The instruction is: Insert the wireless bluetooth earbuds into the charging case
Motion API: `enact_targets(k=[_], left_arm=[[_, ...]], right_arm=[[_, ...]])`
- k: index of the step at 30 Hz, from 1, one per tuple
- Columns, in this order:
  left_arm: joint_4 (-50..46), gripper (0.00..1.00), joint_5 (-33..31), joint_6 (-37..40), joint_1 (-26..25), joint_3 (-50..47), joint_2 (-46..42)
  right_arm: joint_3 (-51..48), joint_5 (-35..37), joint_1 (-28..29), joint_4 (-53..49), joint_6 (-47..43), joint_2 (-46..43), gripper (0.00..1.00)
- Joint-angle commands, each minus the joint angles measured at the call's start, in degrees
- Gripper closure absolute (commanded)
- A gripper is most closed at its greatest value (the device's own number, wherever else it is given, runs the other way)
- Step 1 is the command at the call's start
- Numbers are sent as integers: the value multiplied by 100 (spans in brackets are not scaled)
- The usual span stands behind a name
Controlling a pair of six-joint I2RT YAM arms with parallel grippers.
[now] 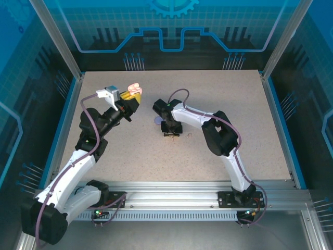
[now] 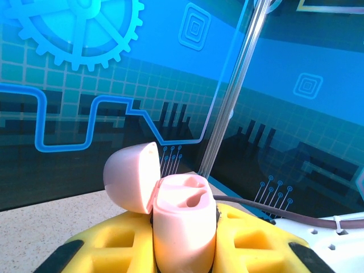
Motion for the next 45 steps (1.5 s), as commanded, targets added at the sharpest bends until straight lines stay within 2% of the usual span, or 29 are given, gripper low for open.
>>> enact_targets(k=[1, 21, 45], left_arm=[[200, 100, -111, -41, -31, -71, -8], [113, 100, -104, -21, -48, 18, 58], [-72, 100, -130, 71, -185, 195, 171]], right_arm=[[39, 95, 131, -248, 104, 157, 70], [-529, 99, 160, 3, 19, -241, 67], [-867, -58, 43, 372, -273, -434, 70]])
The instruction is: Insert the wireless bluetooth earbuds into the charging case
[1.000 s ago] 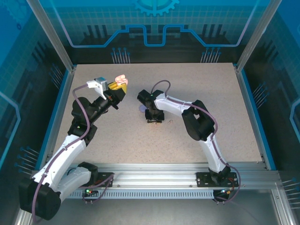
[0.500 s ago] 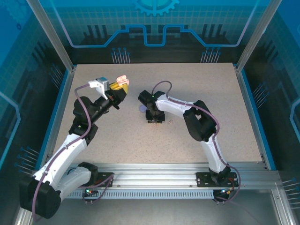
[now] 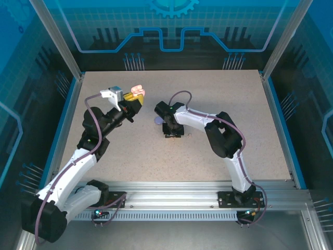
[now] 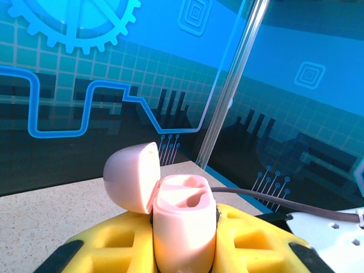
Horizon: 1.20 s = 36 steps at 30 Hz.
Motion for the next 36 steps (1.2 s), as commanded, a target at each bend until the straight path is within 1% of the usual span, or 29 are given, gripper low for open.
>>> enact_targets(k=[1, 8, 13, 18, 24, 29, 33, 36], left_arm=[[64, 100, -88, 74, -43, 192, 44], [40, 100, -80, 94, -73, 213, 57], [3, 100, -19, 100, -87, 193, 28], [-2, 100, 18, 85, -93, 135, -18], [-41, 100, 81, 66, -102, 132, -60], [129, 100, 228, 170, -177, 58, -84], [513, 100, 254, 391, -323, -62, -82], [736, 100, 289, 711, -482, -109, -47]], right_arm=[[-117, -120, 4, -193, -114, 2, 70], [105, -68, -1, -256, -304, 139, 73], [128, -86, -18, -214, -447, 131, 80], [85, -78, -18, -164, -512, -31, 82], [-61, -8, -44, -90, -536, -561, 83], [-211, 62, -133, -46, -596, -1242, 83], [-187, 92, -258, -19, -716, -1870, 84], [-67, 154, -358, 3, -840, -2375, 84]])
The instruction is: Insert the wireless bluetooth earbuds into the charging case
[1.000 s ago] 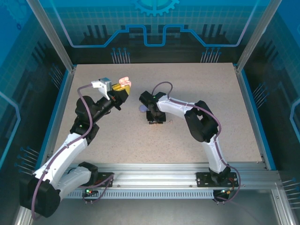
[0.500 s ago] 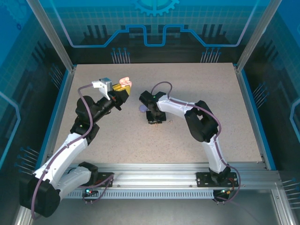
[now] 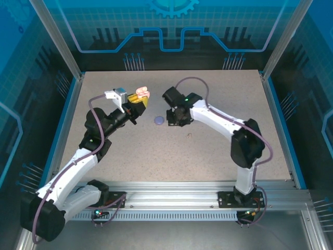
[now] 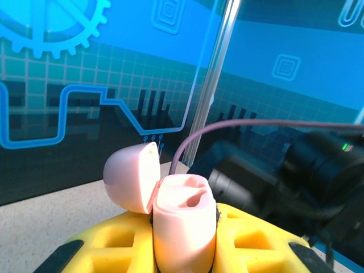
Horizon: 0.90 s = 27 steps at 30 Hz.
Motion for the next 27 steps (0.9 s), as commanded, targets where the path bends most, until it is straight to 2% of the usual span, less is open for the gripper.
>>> enact_targets(k=[1, 6, 13, 19, 27], left_arm=[[608, 100, 152, 539, -190, -127, -73], [1276, 100, -35, 1345, -529, -346, 58], [1411, 100, -352, 2013, -748, -279, 310], [1625, 100, -487, 2152, -814, -216, 580], [1671, 100, -450, 2180, -943, -14, 834]], right_arm=[[168, 127, -157, 5, -246, -626, 84], [533, 210, -267, 103, -538, -1274, 83], [803, 259, -268, 664, -918, -2078, 82], [815, 179, -16, 1324, -1320, -2529, 81], [555, 95, 662, 2176, -1878, -2644, 80]])
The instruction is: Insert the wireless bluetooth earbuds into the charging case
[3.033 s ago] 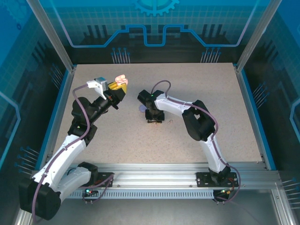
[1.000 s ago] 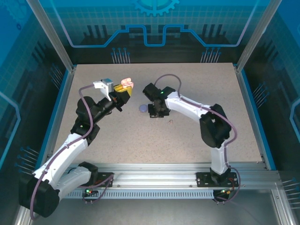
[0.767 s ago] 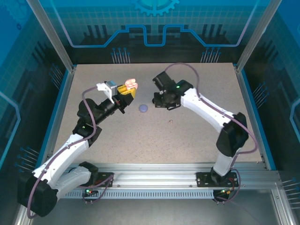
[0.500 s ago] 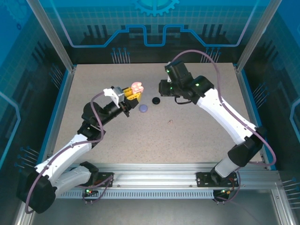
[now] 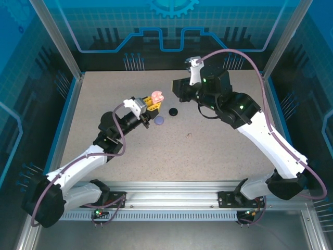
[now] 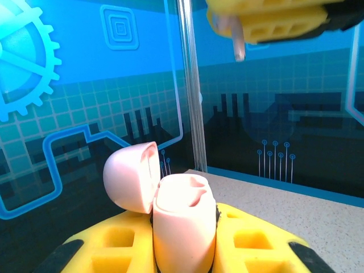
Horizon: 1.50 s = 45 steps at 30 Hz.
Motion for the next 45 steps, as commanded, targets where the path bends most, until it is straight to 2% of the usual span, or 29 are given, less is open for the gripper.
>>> enact_targets(k=[1, 12, 45], left_arm=[[334, 100, -52, 189, -99, 299, 43], [224, 100, -26, 212, -148, 394, 42], [71, 100, -39, 248, -151, 417, -6]], right_arm=[[-123, -52, 280, 603, -434, -31, 80], [-207, -145, 616, 728, -574, 253, 80], [-768, -9, 513, 744, -513, 82, 82]])
